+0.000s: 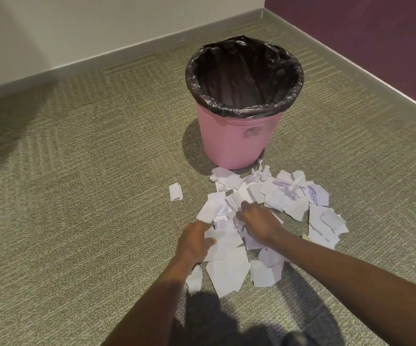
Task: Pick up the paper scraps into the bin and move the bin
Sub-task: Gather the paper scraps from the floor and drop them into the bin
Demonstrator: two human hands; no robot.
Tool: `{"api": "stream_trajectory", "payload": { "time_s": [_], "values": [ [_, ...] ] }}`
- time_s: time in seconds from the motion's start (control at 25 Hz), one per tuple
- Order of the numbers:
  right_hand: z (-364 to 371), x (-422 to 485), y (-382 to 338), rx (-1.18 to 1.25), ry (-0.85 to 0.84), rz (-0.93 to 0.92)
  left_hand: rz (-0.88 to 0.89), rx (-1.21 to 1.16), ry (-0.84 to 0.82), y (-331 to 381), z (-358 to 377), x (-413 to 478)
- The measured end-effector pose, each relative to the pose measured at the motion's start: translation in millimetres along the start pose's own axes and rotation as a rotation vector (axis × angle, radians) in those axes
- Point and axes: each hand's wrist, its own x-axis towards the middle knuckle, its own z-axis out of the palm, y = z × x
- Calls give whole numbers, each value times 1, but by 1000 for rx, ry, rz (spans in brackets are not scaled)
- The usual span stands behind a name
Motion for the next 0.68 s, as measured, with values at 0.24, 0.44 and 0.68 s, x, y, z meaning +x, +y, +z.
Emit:
{"api": "stream_trajectory", "payload": {
  "time_s": [0.24, 0.44, 0.68],
  "values": [
    [-22, -15, 12, 213, 174, 115, 39, -79, 0, 15, -32, 13],
    [-70, -38, 17, 342, 418, 203, 208, -237, -19, 66, -100, 9],
    [-163, -67, 18, 447, 832, 184, 356, -528, 108, 131, -204, -18]
  ]
}}
